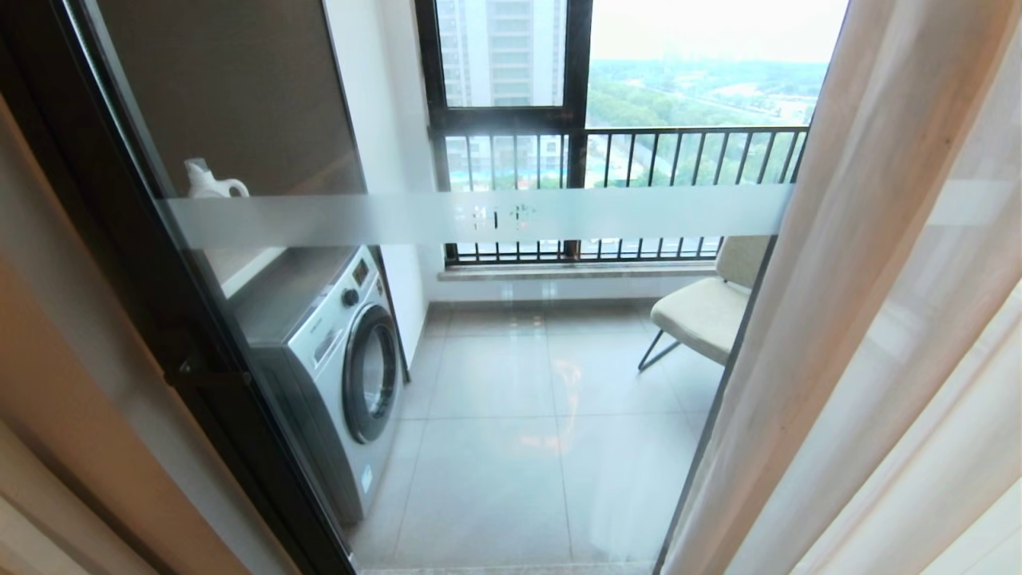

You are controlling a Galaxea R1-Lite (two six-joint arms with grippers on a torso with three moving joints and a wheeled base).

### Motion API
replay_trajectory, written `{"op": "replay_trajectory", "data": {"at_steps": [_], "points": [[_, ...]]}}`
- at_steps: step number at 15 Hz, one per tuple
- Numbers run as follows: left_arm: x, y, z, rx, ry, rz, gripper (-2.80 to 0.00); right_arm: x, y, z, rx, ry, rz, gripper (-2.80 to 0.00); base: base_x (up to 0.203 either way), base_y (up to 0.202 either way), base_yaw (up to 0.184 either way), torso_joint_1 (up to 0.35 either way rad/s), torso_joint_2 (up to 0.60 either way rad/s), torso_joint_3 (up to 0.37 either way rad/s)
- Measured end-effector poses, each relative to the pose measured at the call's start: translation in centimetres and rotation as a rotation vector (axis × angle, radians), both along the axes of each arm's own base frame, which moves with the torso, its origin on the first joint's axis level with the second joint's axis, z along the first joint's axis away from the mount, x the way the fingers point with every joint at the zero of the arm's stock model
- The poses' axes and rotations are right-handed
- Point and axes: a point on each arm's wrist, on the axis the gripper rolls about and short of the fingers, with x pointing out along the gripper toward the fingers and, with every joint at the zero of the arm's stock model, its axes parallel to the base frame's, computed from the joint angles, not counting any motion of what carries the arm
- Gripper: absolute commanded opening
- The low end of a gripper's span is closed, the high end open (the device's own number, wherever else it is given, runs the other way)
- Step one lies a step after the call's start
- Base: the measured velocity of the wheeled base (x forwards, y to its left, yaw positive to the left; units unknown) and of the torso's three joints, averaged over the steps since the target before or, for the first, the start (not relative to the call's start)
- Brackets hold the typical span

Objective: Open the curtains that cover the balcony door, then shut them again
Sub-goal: Close the inner curtains on both sides

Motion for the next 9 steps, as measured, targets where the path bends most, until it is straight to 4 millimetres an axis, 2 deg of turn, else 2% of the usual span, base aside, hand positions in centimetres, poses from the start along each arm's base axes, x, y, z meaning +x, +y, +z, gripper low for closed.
{"op": "replay_trajectory", "data": {"at_steps": [9], "points": [[0.0,0.0,0.0,-0.002,0.0,0.0,-2.8,0.0,0.0,0.0,0.0,0.0,0.0,-2.8,0.0,0.0,0.0,0.0,0.0,0.0]]}}
